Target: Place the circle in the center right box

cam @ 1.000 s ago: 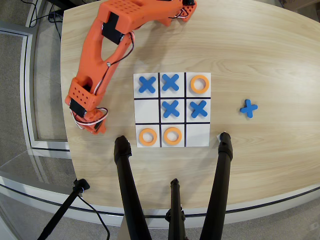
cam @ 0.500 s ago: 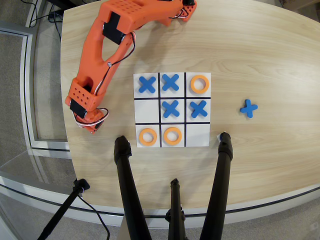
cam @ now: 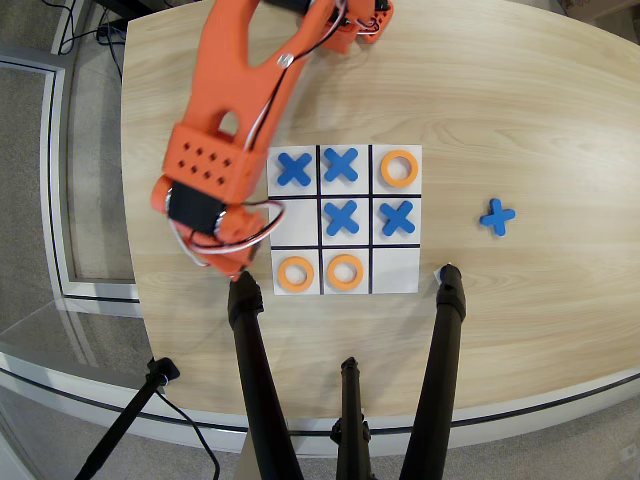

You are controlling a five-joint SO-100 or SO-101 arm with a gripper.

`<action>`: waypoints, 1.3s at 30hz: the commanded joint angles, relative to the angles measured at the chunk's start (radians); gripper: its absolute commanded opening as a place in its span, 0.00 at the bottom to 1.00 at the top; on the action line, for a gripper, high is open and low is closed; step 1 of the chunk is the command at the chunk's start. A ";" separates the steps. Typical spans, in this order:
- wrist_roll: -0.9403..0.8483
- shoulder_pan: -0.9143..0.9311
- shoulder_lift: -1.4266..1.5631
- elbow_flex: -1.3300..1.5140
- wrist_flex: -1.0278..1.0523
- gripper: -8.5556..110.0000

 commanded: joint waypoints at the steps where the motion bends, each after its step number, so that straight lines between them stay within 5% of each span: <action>1: 0.006 -0.061 0.202 0.144 0.003 0.07; 17: 0.017 -0.209 0.460 0.707 -0.319 0.07; 39: 0.029 -0.253 0.126 0.661 -0.558 0.07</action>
